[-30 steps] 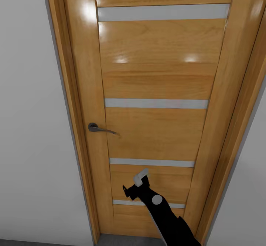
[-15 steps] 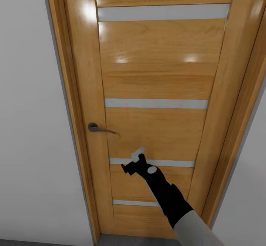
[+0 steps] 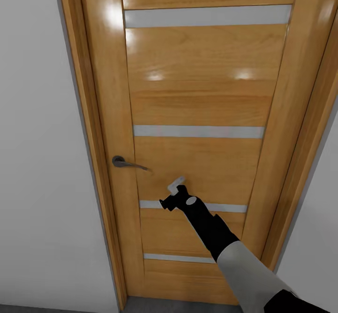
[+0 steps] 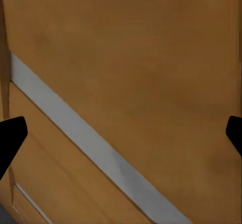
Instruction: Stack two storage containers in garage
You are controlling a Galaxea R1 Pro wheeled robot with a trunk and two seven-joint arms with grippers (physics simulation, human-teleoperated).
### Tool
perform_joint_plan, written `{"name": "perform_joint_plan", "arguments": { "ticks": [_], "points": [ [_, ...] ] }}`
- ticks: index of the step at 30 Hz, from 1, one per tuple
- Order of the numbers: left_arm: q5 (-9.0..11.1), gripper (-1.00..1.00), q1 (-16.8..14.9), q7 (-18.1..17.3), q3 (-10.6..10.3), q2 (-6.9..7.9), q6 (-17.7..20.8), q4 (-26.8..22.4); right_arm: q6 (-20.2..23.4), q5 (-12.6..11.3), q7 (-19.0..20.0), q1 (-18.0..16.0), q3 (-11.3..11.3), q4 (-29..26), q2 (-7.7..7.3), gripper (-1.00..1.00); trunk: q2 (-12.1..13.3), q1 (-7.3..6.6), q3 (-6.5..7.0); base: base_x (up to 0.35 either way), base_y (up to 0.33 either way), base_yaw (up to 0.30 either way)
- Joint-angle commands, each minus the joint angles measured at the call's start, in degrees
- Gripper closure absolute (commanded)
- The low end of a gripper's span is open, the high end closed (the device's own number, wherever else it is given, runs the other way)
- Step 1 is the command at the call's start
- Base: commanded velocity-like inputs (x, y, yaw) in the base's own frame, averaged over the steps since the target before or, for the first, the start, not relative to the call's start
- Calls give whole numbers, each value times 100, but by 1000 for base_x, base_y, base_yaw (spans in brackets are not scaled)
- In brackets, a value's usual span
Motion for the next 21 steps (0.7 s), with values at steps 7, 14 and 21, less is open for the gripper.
{"name": "perform_joint_plan", "arguments": {
  "ticks": [7,14,21],
  "points": [
    [5,-100,-2,-10,9,0,-14,-1,23,168,-43,-213,-10,75,0,-100,-3,0,-5,0,0,0],
    [5,-100,-2,-10,9,0,-14,-1,-5,157,-132,-639,-10,792,0,-100,-3,0,-5,0,0,0],
    [5,-100,1,-10,9,0,-14,-1,2,157,-507,-750,-2,1030,0,-100,-3,0,-5,0,0,0]
  ]
}}
